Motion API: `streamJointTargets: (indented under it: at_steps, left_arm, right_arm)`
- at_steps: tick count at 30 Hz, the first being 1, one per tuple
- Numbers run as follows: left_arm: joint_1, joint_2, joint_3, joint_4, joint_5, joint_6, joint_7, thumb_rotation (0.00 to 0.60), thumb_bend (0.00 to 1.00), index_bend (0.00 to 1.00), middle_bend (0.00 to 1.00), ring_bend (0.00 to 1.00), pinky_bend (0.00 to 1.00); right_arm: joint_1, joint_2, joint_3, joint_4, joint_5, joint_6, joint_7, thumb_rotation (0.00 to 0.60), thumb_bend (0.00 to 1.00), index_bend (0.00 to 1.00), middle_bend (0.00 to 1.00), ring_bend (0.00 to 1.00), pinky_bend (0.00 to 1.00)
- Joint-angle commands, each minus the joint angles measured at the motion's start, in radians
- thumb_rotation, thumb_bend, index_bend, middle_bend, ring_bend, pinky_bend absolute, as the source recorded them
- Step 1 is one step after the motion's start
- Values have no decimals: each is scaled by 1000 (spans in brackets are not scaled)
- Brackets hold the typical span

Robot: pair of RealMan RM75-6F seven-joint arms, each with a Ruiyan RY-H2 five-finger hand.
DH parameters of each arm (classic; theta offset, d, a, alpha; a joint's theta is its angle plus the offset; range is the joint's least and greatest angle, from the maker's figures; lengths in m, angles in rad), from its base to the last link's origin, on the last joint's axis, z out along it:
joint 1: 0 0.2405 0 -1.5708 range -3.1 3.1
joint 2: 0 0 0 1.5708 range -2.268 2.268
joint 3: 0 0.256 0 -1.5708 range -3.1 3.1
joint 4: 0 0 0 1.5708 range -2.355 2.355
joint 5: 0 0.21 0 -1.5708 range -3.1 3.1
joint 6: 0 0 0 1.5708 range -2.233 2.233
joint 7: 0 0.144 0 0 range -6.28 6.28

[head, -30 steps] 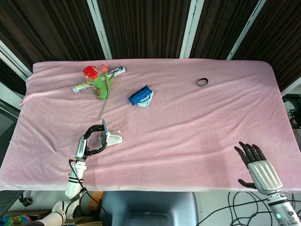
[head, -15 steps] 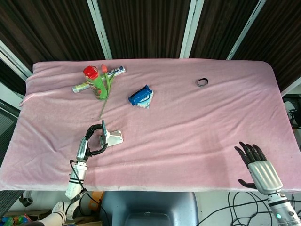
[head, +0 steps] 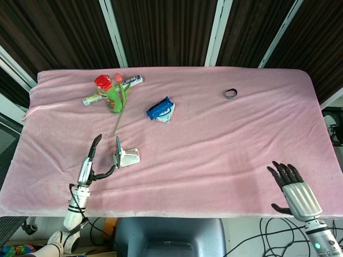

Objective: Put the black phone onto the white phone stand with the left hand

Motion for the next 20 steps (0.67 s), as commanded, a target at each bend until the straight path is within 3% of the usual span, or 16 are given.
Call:
streamJointTargets:
  at_steps: [1,3,6,8,10,12,20]
  left_arm:
    - [71,193,74,-162,51,52,204,600,268,0,0,0,0]
    - [100,314,119,-266,59,18,366,600,274,0,0,0,0]
    - [150,570,195,-559,-2,-123,731,600,279,0,0,0,0]
    - [189,688,190,-772,-100,-142,949,600,277,0,0,0,0]
    - [222,714,173,-862,-156,-108,1058,600,276,0,0,0,0]
    - [232,732,176,-895,-167,-104,1123,600,277,0,0,0,0]
    - [237,738,158,-910,-156,-107,1112,600,276,0,0,0,0]
  right_arm:
    - [0,0,1,0,2,0,0,600,198,0,0,0,112]
    - [0,-2,2,0,4,-1,-4,600,199,0,0,0,112]
    - [0,-4,4,-2,11,-5,-11,600,199,0,0,0,112]
    - [0,-7,6,-4,16,-6,-17,600,199,0,0,0,112]
    - [0,-10,9,-7,23,-6,-24,600,199,0,0,0,112]
    - [-1,-12,11,-6,26,-5,-29,600,199,0,0,0,112]
    - [1,-18,7,-6,25,-15,-48,600,199,0,0,0,112]
